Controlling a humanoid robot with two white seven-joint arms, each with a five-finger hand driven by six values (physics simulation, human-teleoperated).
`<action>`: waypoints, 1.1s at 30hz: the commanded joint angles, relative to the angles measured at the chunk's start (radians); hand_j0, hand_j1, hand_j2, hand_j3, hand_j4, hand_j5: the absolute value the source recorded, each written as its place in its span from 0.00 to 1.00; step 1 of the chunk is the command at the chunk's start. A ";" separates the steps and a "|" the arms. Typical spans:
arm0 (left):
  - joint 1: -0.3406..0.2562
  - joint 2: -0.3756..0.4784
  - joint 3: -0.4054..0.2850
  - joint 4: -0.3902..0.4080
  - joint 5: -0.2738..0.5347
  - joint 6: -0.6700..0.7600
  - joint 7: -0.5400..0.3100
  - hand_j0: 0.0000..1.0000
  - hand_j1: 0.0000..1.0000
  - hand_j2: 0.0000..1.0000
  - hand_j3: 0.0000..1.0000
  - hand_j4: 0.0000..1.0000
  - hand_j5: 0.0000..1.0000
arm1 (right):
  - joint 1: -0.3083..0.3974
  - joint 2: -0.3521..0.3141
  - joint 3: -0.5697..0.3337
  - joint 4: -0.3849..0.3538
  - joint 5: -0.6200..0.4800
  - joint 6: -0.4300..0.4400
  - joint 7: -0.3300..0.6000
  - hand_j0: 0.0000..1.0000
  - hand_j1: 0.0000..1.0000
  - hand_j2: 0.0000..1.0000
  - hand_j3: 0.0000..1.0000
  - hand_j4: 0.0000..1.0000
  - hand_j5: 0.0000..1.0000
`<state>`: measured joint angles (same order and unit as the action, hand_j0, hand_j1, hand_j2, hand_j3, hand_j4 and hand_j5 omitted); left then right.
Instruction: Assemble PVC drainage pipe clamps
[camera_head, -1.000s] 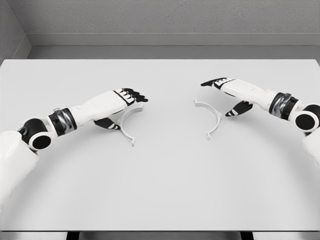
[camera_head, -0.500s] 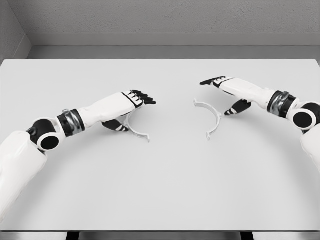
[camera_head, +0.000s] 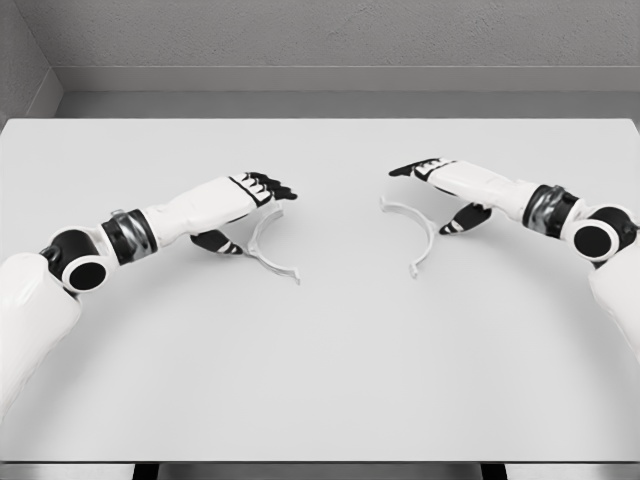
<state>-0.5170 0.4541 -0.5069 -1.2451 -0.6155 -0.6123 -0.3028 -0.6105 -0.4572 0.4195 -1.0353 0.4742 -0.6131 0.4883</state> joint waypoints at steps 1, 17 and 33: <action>-0.002 0.000 0.001 0.009 0.006 0.001 0.001 1.00 1.00 1.00 1.00 1.00 1.00 | -0.002 0.000 0.010 -0.005 -0.008 0.002 -0.001 1.00 1.00 1.00 1.00 1.00 1.00; -0.014 -0.028 -0.004 0.009 -0.003 0.001 0.001 1.00 1.00 1.00 1.00 1.00 1.00 | 0.000 0.022 0.058 -0.084 -0.005 0.002 -0.001 1.00 1.00 1.00 1.00 1.00 1.00; -0.017 -0.071 -0.004 0.007 -0.018 0.001 -0.001 1.00 1.00 1.00 1.00 1.00 1.00 | -0.018 0.054 0.104 -0.108 -0.003 0.002 -0.001 1.00 1.00 1.00 1.00 1.00 1.00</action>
<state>-0.5338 0.3864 -0.5116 -1.2378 -0.6407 -0.6123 -0.3043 -0.6289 -0.4072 0.5194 -1.1428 0.4785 -0.6130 0.4885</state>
